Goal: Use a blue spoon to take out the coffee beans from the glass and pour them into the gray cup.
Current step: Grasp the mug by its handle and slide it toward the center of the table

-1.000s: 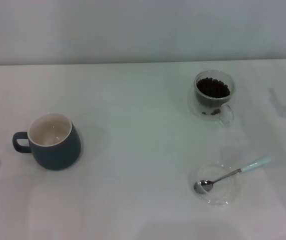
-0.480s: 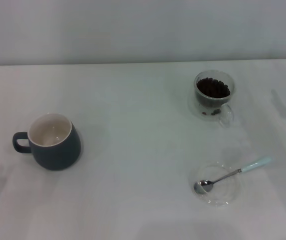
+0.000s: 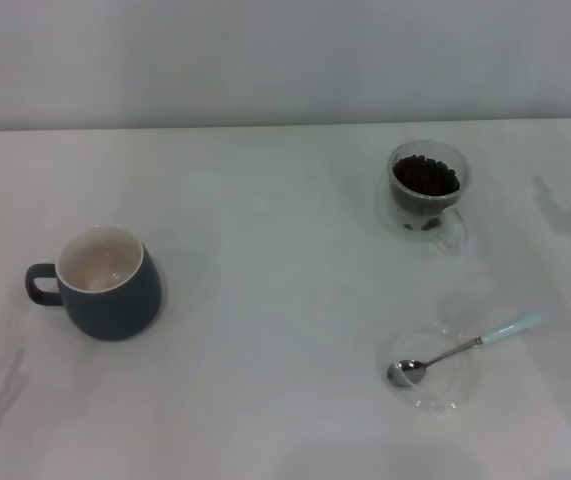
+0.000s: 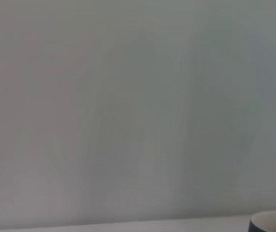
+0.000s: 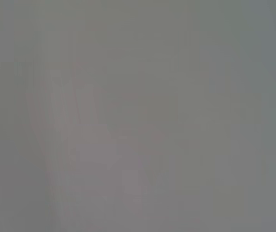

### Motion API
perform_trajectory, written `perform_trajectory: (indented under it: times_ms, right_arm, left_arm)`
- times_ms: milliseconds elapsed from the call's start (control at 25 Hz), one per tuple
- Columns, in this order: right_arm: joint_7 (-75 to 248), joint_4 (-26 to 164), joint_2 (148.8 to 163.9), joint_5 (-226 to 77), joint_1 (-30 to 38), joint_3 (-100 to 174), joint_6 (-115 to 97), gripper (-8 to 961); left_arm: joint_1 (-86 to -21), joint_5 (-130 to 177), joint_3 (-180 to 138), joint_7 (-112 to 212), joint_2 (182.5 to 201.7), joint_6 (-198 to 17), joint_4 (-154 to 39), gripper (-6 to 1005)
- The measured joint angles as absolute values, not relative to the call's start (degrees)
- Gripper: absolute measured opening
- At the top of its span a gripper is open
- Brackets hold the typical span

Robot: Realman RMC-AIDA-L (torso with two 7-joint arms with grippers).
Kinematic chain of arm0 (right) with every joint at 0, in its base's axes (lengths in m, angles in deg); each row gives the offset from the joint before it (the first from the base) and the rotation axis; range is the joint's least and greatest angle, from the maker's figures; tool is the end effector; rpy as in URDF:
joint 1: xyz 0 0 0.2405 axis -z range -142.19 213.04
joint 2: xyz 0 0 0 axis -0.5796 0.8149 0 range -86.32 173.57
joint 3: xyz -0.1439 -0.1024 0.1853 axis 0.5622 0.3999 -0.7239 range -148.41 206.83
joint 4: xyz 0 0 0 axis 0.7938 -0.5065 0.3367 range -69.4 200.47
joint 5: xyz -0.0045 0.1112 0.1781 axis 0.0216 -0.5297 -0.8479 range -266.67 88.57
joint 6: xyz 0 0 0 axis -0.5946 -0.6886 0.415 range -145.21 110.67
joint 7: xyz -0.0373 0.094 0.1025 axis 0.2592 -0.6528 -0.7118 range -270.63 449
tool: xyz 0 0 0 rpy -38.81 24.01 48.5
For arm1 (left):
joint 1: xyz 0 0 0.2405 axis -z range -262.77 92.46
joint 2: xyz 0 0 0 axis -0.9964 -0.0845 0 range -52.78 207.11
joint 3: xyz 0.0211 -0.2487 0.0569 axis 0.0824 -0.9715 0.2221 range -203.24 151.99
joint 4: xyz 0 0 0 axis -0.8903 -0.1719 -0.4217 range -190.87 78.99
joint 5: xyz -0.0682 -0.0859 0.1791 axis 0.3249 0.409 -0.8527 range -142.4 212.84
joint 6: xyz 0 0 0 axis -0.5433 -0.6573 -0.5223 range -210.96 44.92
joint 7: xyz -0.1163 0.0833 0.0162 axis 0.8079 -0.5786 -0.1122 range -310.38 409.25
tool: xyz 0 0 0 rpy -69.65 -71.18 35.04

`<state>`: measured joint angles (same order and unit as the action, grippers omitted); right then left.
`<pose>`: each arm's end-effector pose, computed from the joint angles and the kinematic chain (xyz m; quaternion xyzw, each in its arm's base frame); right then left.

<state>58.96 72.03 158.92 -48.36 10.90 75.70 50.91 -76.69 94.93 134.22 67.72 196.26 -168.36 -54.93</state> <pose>0.3628 0.3354 0.0483 -0.6753 0.2711 0.3363 0.5978 -0.3829 0.1984 -0.0113 -0.7327 -0.2471 -0.2922 0.5627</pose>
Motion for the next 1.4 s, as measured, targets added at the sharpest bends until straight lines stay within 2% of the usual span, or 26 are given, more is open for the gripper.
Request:
perform_trajectory:
  times_ms: [160, 440, 1400]
  right_arm:
    - [58.2, 71.6, 158.93, -48.4, 10.9, 75.6, 51.8, 731]
    - [56.6, 71.6, 158.93, -48.4, 11.2, 75.6, 52.2, 727]
    - [57.2, 70.2, 158.93, -48.4, 11.4, 75.4, 52.1, 713]
  left_arm:
    - [-72.6, 94.5, 134.2, 67.3, 196.22, -162.9, -53.0, 885]
    - [-69.2, 93.1, 134.3, 66.3, 196.17, -157.5, -52.7, 883]
    - [-62.6, 91.5, 134.2, 64.6, 196.27, -149.3, -53.4, 882]
